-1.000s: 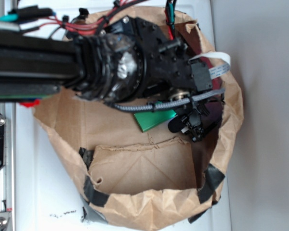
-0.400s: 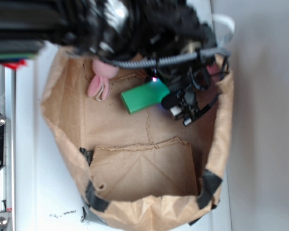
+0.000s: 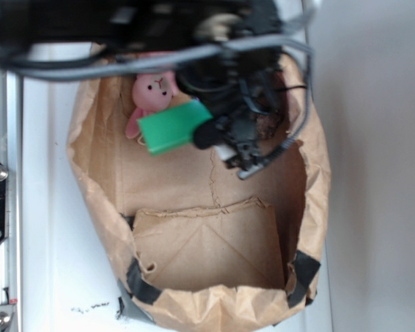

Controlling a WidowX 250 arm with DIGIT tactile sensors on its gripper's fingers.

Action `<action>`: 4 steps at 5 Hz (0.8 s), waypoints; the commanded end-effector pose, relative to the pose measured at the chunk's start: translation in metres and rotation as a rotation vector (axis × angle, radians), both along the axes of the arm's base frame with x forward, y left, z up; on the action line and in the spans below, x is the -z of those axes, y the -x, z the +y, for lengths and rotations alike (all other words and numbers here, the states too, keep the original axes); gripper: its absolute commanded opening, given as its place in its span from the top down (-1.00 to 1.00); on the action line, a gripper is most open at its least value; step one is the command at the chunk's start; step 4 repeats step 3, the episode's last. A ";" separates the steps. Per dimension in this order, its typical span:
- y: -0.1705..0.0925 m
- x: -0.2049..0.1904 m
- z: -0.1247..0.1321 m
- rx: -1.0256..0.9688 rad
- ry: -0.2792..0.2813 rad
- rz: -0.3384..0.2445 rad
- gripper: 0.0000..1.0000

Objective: Grab the green block.

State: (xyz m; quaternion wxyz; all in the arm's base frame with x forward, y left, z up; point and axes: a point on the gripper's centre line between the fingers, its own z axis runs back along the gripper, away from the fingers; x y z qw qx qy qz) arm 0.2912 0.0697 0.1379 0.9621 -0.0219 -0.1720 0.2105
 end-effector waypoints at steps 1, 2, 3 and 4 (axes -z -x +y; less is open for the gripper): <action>0.005 -0.054 -0.009 0.085 -0.044 -0.059 1.00; 0.000 -0.050 -0.014 0.082 -0.053 -0.078 1.00; -0.007 -0.044 -0.018 0.062 -0.061 -0.109 1.00; -0.007 -0.044 -0.018 0.062 -0.061 -0.109 1.00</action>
